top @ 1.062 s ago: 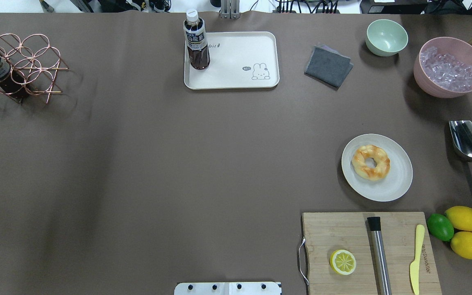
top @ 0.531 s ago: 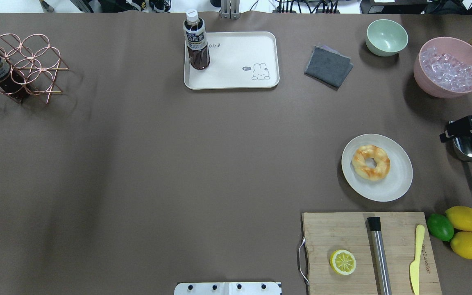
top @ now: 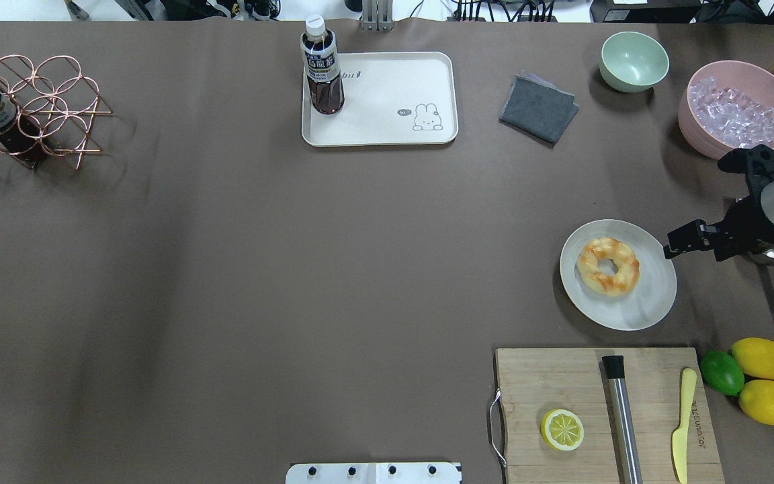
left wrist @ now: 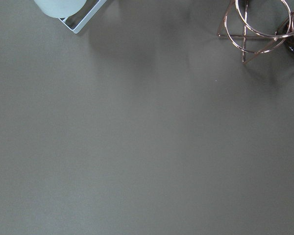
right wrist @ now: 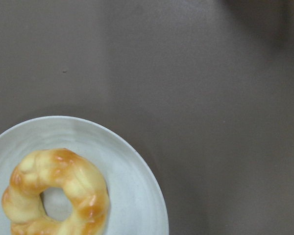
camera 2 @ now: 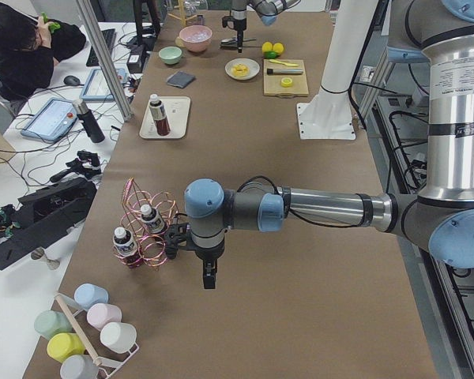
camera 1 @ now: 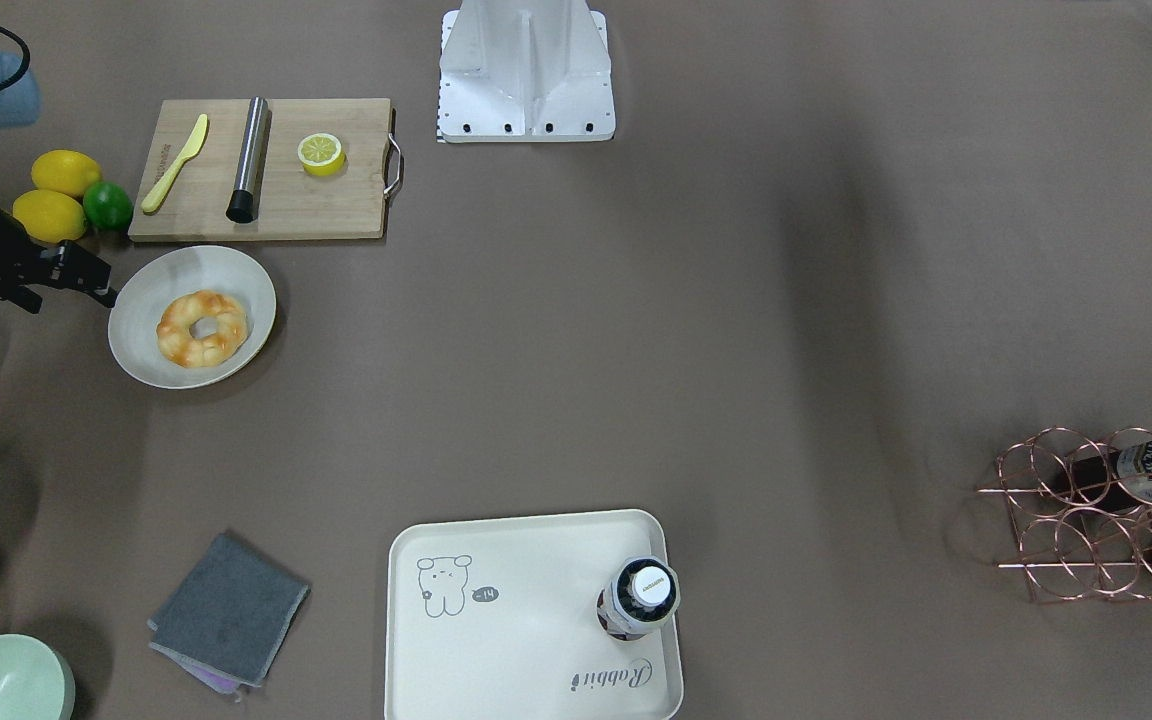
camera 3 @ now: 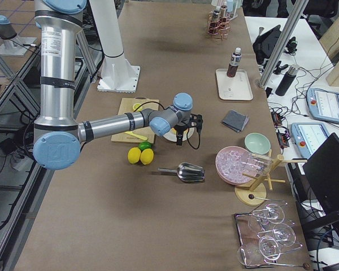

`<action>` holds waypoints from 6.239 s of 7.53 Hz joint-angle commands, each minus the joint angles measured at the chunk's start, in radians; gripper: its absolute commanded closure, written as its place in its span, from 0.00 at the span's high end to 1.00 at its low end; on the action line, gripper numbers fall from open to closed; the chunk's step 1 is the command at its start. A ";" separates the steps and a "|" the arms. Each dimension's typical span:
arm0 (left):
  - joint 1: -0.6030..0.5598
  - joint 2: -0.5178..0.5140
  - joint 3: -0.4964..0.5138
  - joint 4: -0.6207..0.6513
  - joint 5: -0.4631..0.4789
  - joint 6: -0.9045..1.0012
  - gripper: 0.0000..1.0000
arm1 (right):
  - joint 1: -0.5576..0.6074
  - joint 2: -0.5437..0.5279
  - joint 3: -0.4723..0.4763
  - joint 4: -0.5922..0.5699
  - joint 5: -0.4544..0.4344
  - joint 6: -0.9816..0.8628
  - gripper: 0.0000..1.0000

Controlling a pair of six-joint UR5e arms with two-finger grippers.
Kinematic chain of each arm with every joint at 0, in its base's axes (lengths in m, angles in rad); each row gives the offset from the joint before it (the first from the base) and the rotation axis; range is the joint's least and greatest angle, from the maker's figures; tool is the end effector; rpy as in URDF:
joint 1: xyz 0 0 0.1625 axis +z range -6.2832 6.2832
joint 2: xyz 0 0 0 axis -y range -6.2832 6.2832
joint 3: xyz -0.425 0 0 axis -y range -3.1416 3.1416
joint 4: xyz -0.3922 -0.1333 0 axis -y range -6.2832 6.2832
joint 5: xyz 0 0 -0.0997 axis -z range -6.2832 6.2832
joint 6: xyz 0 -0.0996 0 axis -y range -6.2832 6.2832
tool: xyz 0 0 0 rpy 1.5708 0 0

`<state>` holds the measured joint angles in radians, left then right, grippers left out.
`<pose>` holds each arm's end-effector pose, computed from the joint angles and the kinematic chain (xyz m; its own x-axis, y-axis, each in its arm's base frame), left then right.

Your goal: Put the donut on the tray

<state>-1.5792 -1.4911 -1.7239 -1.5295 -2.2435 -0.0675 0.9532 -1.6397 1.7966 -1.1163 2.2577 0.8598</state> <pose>-0.0751 -0.4588 0.6320 0.7799 -0.0540 -0.6235 0.0611 0.9981 -0.0100 -0.2231 -0.4352 0.5310 0.6331 0.0200 0.7738 -0.0085 0.9998 -0.0189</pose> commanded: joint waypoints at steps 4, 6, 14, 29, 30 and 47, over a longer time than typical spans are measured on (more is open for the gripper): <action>0.001 0.003 0.003 0.000 0.001 0.000 0.98 | -0.105 0.009 -0.066 0.056 -0.093 0.045 1.00; -0.001 0.003 0.009 -0.001 0.001 0.001 0.98 | -0.129 0.014 -0.149 0.203 -0.108 0.128 0.98; -0.001 0.003 0.027 -0.004 0.002 0.005 0.98 | -0.128 0.055 -0.103 0.291 -0.041 0.328 0.00; -0.001 -0.014 0.026 -0.004 -0.001 -0.002 0.98 | -0.028 0.895 -0.791 0.302 -0.096 0.591 0.00; -0.001 -0.023 0.029 -0.003 0.001 -0.002 0.98 | -0.033 0.950 -0.881 0.305 -0.125 0.591 0.00; -0.001 -0.051 0.036 0.002 0.002 -0.002 0.98 | 0.034 0.858 -0.751 0.274 -0.085 0.432 1.00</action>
<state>-1.5800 -1.5418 -1.6916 -1.5279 -2.2411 -0.0698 0.9193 -0.6710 0.9209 -0.8196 2.0496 1.3821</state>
